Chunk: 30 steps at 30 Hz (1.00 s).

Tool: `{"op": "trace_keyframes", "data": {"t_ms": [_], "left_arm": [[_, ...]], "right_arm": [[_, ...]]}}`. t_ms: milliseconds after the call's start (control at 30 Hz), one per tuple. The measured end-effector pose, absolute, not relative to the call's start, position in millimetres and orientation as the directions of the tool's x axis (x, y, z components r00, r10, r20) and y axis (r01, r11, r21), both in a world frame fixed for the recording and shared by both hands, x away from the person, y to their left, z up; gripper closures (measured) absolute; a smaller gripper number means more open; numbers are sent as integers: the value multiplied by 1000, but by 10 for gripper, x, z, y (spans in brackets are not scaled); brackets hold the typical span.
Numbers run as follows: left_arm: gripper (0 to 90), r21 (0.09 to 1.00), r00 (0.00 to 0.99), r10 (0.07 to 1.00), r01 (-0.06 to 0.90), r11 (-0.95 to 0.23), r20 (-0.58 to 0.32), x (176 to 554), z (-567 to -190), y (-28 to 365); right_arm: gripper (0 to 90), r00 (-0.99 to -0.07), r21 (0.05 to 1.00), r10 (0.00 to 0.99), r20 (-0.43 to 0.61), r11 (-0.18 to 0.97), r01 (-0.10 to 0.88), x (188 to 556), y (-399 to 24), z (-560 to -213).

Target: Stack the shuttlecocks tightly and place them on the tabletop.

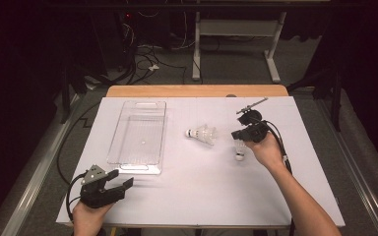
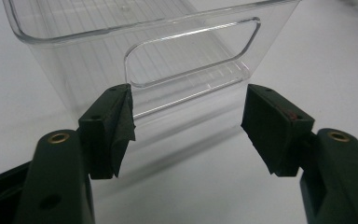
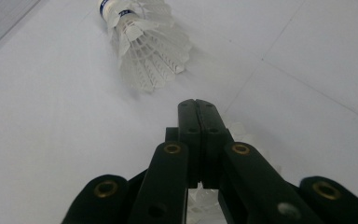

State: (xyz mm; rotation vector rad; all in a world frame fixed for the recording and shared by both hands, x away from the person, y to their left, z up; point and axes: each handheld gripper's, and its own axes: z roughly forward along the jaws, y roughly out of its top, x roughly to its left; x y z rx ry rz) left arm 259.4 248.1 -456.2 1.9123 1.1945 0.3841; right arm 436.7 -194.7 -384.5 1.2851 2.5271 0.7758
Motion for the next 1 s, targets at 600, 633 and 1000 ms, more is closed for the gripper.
{"op": "trace_keyframes", "data": {"t_ms": [600, 633, 1000], "left_arm": [[348, 776, 503, 849, 596, -206, -161, 2596, -4565, 2476], [348, 776, 503, 849, 596, -206, -161, 2596, -4565, 2477], [347, 776, 505, 848, 595, -209, -160, 2595, -4564, 2475]], "right_arm": [[900, -570, 575, 821, 47, 444, 687, 4568, -1790, -3905], [900, -569, 577, 821, 49, 442, 687, 4575, -1783, -3907], [900, -573, 566, 818, 45, 452, 690, 4593, -1733, -3940]]}}
